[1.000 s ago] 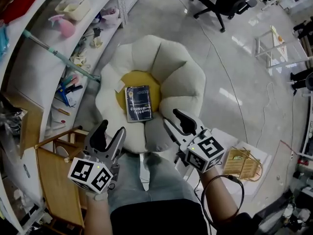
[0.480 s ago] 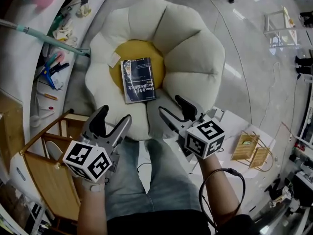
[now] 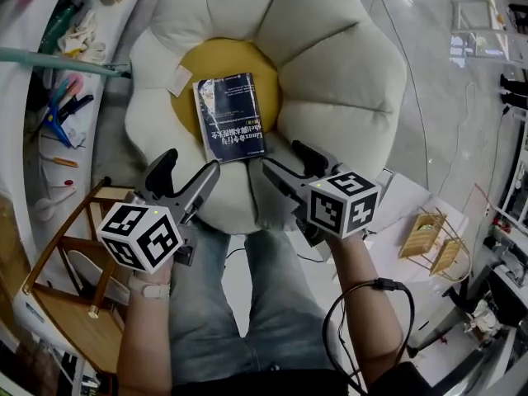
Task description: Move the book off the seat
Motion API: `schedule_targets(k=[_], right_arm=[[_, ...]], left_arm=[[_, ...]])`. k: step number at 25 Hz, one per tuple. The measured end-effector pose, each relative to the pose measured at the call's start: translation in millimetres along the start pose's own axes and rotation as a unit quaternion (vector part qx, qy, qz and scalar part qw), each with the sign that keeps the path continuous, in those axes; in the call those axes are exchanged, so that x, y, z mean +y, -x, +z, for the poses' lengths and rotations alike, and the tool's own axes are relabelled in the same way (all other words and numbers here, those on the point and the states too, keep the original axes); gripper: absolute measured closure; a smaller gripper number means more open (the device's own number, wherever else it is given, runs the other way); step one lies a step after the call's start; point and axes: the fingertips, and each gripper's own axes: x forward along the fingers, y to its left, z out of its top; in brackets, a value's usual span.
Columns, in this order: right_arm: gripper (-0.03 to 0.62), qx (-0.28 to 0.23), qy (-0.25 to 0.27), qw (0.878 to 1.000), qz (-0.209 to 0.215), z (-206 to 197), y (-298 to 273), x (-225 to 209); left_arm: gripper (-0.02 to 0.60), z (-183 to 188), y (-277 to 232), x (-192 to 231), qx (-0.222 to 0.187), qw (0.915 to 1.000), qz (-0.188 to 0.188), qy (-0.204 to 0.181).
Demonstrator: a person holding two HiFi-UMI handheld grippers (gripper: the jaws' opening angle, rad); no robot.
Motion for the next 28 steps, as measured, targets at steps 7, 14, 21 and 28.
schedule_targets(k=[7, 14, 21, 28], right_arm=[[0.272, 0.041, -0.031, 0.998, -0.021, -20, -63, -30], [0.258, 0.09, -0.039, 0.995, -0.035, -53, -112, -59], [0.255, 0.117, -0.056, 0.99, -0.048, -81, -143, -85], [0.255, 0.139, -0.053, 0.987, -0.055, -96, -170, -105]], left_arm=[[0.204, -42, -57, 54, 0.066, 0.9977, -0.006, -0.01], [0.195, -79, -105, 96, 0.113, 0.9935, -0.014, -0.003], [0.195, -115, -145, 138, 0.147, 0.9889, 0.007, 0.016], [0.192, -148, -173, 168, 0.175, 0.984, 0.009, 0.034]])
